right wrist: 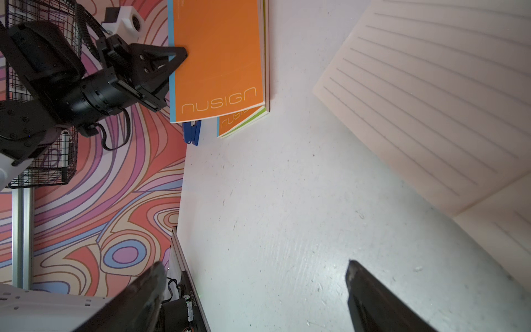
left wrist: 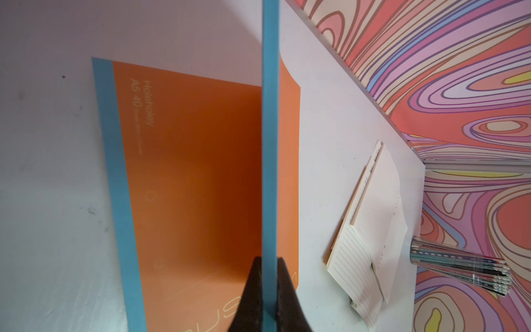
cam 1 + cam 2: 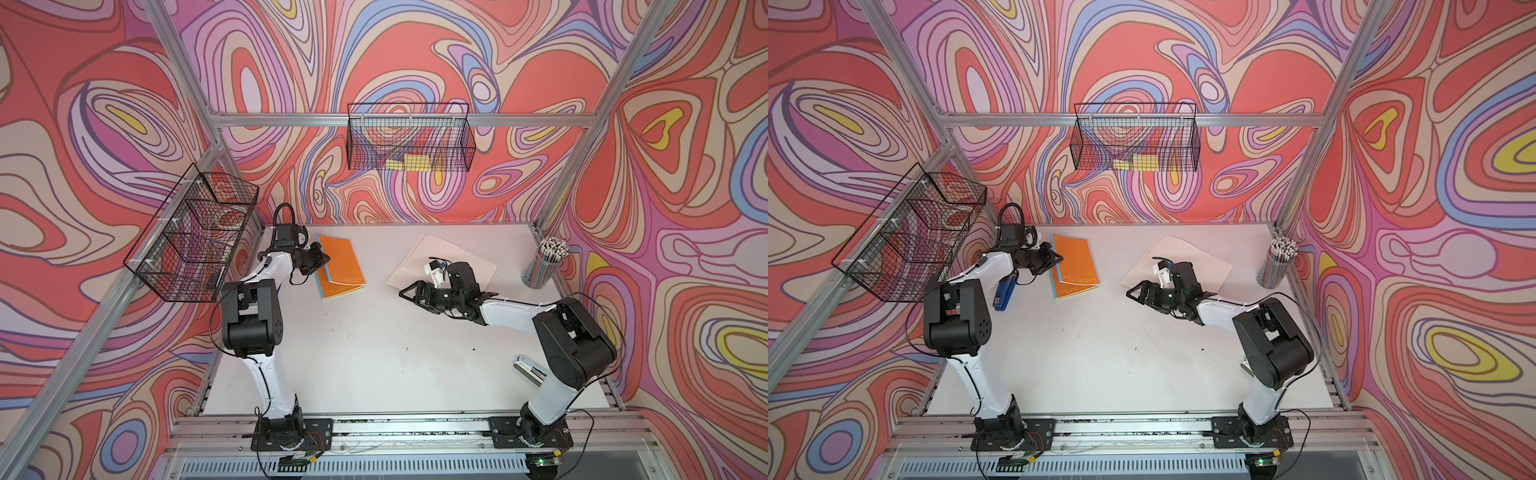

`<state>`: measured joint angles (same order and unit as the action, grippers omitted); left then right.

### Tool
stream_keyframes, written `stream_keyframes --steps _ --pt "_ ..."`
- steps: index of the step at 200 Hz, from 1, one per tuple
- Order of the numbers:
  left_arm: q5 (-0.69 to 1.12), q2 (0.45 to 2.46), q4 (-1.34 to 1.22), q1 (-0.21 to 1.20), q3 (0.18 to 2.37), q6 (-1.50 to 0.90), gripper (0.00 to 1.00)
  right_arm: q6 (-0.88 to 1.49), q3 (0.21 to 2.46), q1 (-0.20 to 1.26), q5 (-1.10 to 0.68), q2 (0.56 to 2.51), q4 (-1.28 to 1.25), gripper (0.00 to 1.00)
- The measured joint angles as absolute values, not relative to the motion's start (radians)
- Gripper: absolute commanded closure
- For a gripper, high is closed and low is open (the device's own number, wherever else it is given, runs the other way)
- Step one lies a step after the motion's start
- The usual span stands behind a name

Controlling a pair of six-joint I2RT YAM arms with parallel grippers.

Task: Close the notebook
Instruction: Place the notebook at the notebook.

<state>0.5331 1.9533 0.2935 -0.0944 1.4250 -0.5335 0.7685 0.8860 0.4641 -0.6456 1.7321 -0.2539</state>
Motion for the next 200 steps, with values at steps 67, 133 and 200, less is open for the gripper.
stream_keyframes --steps 67,133,200 --pt "0.446 1.970 0.315 -0.094 1.423 -0.505 1.00 0.772 0.884 0.464 -0.652 1.735 -0.259 0.02" --pt "0.435 2.030 0.342 -0.096 1.423 -0.470 1.00 0.779 0.881 0.464 -0.653 1.750 -0.270 0.02" --pt "0.413 2.036 0.363 -0.096 1.435 -0.448 1.00 0.787 0.879 0.464 -0.657 1.753 -0.286 0.02"
